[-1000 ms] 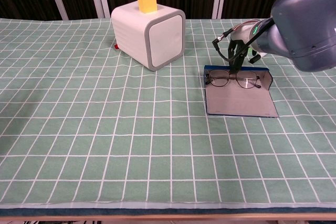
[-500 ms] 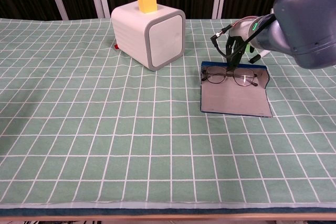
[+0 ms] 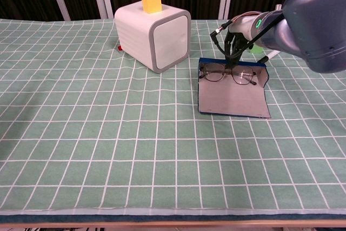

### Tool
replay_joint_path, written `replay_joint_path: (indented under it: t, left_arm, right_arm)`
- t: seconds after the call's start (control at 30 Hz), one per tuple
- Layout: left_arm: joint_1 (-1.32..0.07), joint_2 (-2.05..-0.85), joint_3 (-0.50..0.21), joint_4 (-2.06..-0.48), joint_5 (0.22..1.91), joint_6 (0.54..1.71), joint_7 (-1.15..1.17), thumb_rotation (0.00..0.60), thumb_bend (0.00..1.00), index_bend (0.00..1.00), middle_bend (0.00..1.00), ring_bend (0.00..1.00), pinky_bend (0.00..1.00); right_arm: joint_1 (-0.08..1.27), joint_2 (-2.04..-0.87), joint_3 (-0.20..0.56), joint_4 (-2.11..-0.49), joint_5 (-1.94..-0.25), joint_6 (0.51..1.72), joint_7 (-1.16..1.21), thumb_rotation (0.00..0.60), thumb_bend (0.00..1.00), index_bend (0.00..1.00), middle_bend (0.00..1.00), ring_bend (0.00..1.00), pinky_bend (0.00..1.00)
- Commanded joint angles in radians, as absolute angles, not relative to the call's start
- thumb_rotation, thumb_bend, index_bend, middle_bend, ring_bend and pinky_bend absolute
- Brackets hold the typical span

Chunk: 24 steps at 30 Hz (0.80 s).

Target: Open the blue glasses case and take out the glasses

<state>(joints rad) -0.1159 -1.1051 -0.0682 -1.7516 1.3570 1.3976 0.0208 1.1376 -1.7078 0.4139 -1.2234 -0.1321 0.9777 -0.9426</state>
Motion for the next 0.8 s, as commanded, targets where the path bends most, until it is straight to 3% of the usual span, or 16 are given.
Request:
replay_joint_path:
  t: [0.03, 0.8]
  left_arm:
    - [-0.116, -1.105, -0.069, -1.753, 1.356, 1.398, 0.021, 0.600, 0.38, 0.16, 0.00, 0.00, 0.00]
    - [-0.115, -1.102, -0.070, -1.758, 1.349, 1.396, 0.023, 0.600, 0.38, 0.16, 0.00, 0.00, 0.00]
  right_arm:
    - [1.130, -1.705, 0.407, -1.245, -0.181, 0.992, -0.909, 0.600, 0.44, 0.57, 0.51, 0.24, 0.21]
    - [1.121, -1.733, 0.341, -1.292, -0.375, 1.100, -0.888, 0.600, 0.44, 0.58, 0.51, 0.24, 0.21]
